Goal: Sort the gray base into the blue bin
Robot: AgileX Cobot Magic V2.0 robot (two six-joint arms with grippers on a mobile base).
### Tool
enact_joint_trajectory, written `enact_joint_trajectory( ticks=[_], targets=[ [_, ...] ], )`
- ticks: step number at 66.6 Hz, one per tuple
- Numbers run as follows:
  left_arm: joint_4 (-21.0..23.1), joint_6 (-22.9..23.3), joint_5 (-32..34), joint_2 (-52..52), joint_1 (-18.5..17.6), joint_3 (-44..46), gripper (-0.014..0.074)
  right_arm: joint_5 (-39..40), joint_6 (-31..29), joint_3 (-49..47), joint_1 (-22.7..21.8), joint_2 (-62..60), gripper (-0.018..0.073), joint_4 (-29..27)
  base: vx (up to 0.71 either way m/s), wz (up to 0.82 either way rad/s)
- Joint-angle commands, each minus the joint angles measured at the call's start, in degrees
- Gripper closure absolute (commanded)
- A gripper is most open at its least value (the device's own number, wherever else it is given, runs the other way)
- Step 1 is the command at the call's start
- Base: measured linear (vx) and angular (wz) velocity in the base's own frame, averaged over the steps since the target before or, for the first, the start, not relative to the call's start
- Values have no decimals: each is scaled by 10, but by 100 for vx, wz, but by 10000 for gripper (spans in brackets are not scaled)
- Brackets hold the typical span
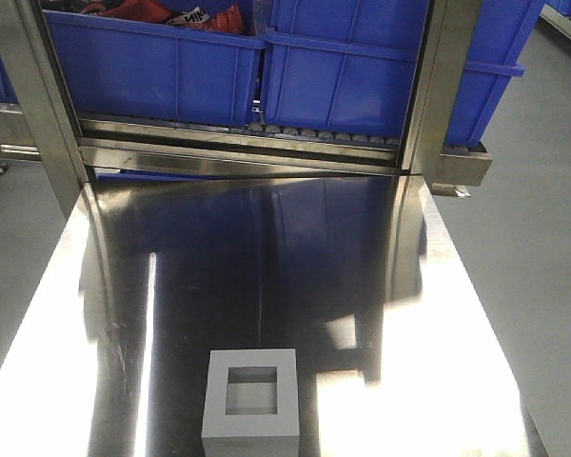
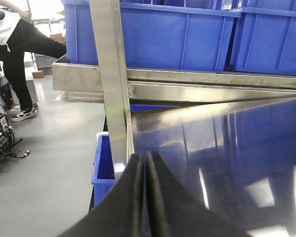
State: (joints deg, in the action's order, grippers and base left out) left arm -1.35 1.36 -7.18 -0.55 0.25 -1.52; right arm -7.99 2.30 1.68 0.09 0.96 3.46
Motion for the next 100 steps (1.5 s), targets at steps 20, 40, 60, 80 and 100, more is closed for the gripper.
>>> enact_joint_trajectory(
  ticks=[20,40,60,80,100],
  targets=[
    [1,4,39,-9,-4,-17,602,45,-4,10,1,6,568,4,0,0],
    [1,4,41,-9,-4,-17,602,45,-4,10,1,6,568,4,0,0],
    [7,6,62,-8,-4,-9,602,45,-4,10,1,6,568,4,0,0],
    [10,25,80,-8,-4,60,602,45,-4,10,1,6,568,4,0,0],
    [13,23,31,98,-4,173,602,45,-4,10,1,6,568,4,0,0]
  ],
)
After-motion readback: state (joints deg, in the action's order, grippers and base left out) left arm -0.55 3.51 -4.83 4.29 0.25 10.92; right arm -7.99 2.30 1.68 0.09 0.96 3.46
